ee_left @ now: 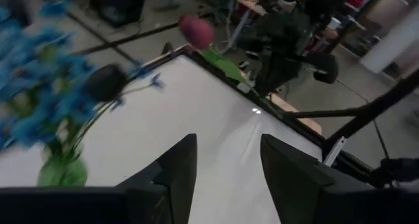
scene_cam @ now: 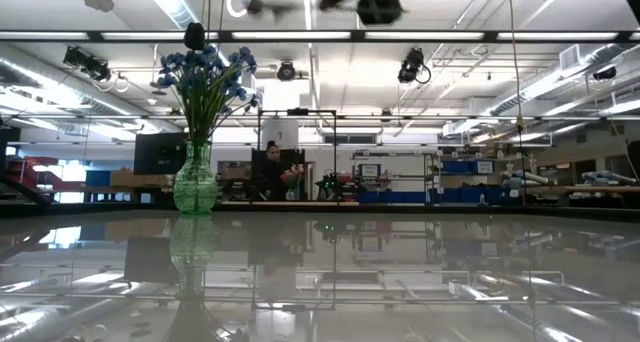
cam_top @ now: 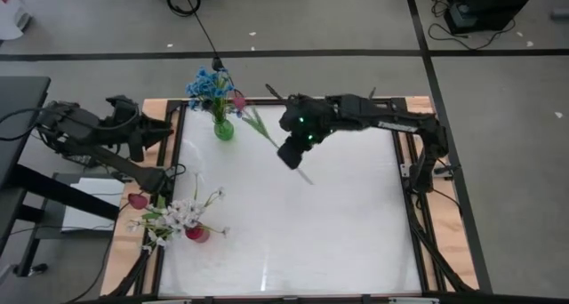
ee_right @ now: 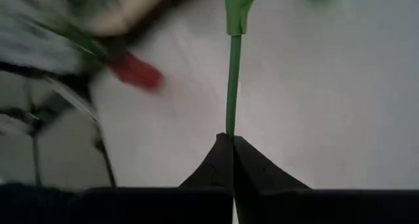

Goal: Sort flowers into vase by color
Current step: Put the red tulip into the red vase

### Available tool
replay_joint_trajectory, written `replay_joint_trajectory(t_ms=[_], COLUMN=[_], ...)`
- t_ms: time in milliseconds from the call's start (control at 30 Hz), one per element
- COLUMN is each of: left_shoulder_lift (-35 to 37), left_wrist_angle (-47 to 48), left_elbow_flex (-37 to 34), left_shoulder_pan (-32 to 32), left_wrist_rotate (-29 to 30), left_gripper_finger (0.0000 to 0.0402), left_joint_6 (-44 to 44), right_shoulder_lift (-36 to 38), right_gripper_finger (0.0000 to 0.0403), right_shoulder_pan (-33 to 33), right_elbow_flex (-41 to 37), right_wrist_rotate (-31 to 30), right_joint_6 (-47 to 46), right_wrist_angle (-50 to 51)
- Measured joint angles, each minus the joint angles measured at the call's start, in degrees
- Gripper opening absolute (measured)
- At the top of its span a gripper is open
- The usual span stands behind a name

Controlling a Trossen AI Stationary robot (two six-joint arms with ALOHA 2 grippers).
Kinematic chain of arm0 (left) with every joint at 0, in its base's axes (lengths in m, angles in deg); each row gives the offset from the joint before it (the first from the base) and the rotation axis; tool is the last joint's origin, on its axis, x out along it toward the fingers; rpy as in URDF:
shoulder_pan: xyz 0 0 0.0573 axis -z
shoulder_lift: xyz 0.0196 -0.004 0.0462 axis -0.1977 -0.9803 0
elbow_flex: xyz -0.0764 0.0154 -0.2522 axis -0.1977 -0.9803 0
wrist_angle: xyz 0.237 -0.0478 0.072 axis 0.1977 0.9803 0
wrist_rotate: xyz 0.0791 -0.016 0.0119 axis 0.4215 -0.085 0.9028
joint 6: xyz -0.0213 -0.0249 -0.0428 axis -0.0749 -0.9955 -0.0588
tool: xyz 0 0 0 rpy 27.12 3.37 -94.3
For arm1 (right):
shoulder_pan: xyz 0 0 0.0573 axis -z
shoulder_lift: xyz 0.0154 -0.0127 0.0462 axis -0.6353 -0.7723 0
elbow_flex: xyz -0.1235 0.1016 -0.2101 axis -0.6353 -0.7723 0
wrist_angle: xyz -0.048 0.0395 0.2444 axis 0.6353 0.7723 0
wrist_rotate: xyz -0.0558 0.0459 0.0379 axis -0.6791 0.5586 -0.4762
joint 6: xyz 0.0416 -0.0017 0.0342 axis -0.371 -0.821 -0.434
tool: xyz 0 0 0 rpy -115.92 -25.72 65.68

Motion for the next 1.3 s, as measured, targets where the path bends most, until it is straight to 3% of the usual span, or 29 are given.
replay_joint_trajectory(t_ms=[200,433,800,1133,1300], left_shoulder_lift=[-6.0,-13.1,-19.7,-21.2,-22.0], left_wrist_angle=[-12.6,-28.9,-36.0,-43.6,-43.6], left_elbow_flex=[0.0,0.0,-0.1,0.0,0.0], left_shoulder_pan=[0.0,-0.2,-7.2,-12.7,-15.4], left_wrist_rotate=[-0.6,-0.4,2.8,-6.9,-7.6], left_gripper_finger=[0.0215,0.0242,0.0229,0.0209,0.0187], left_joint_6=[10.4,23.5,23.5,26.1,25.2], right_shoulder_lift=[0.0,-1.9,-1.9,-1.9,-1.9], right_gripper_finger=[0.0,0.0,0.0,0.0,0.0], right_shoulder_pan=[-6.4,-8.8,-8.8,-8.4,-7.8], right_elbow_flex=[0.0,0.0,0.0,0.0,0.0], right_wrist_rotate=[-7.0,-15.4,-19.7,-23.3,-23.3], right_joint_6=[2.3,6.2,12.9,17.4,19.1], right_wrist_angle=[-20.9,-33.6,-39.5,-38.7,-37.5])
